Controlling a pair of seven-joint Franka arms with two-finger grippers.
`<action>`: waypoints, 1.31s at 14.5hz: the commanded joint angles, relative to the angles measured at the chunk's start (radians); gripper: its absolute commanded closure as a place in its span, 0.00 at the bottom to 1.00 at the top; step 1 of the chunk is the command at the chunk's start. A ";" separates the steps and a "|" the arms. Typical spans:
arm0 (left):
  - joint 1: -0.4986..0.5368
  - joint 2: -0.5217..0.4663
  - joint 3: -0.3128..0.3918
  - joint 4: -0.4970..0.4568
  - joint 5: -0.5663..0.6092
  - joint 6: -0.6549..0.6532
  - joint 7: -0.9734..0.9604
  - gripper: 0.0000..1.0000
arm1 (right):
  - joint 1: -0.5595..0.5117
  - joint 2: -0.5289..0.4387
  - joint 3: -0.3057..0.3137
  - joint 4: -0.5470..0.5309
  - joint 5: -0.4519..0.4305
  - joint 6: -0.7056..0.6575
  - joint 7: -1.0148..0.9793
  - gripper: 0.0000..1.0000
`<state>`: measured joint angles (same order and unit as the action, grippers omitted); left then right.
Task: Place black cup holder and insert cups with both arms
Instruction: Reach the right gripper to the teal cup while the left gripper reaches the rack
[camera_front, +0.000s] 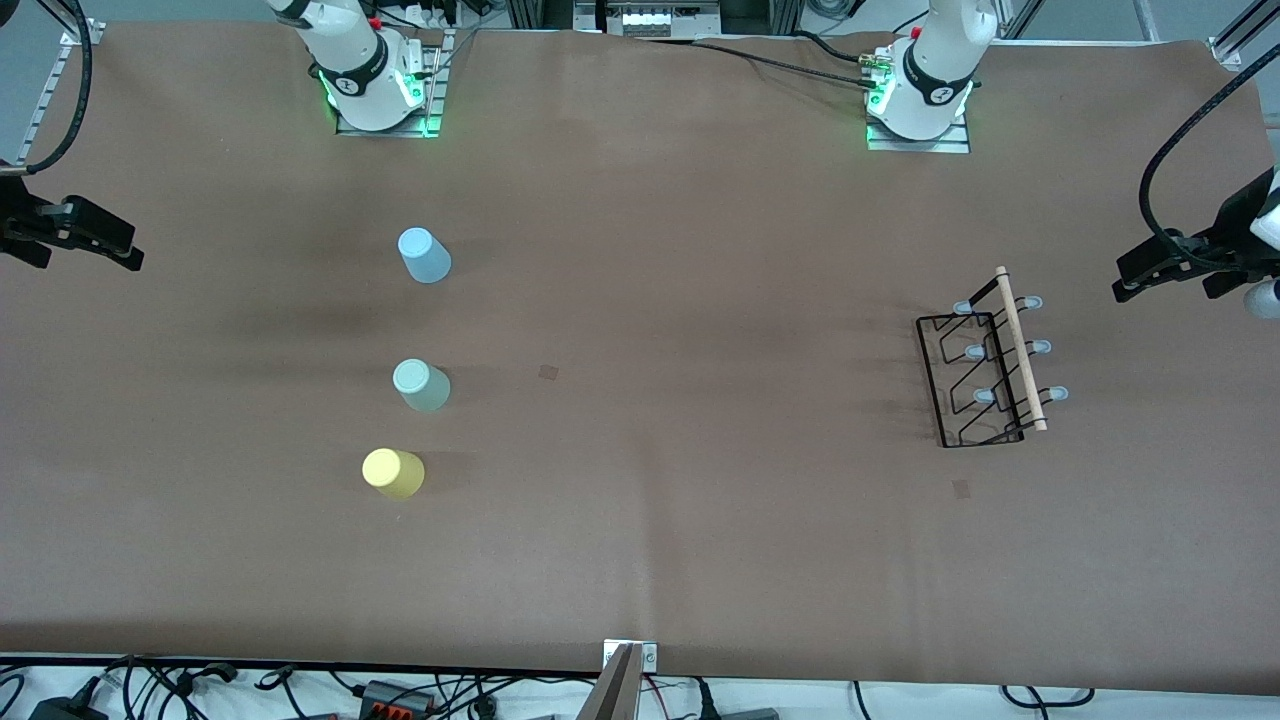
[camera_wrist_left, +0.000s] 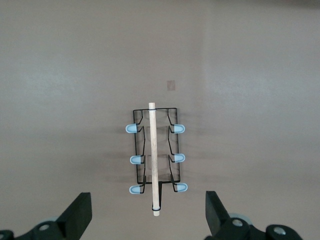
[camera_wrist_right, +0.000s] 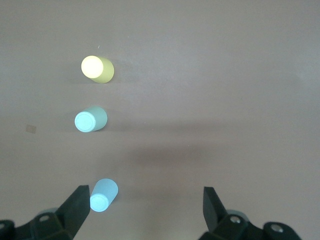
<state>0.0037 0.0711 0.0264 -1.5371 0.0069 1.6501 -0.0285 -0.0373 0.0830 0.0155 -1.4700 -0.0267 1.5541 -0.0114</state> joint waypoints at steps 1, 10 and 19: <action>0.005 0.004 -0.002 0.025 -0.001 -0.021 -0.002 0.00 | 0.004 -0.022 -0.002 -0.013 -0.006 -0.014 0.001 0.00; 0.027 0.009 0.012 0.026 -0.005 -0.061 0.010 0.00 | 0.017 -0.017 0.004 -0.053 -0.007 -0.019 -0.016 0.00; 0.024 0.084 0.000 -0.030 -0.001 -0.061 -0.002 0.00 | 0.140 0.076 0.008 -0.384 0.005 0.453 0.037 0.00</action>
<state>0.0313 0.1140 0.0318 -1.5528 0.0069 1.5944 -0.0288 0.0972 0.1530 0.0266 -1.7671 -0.0255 1.8934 0.0011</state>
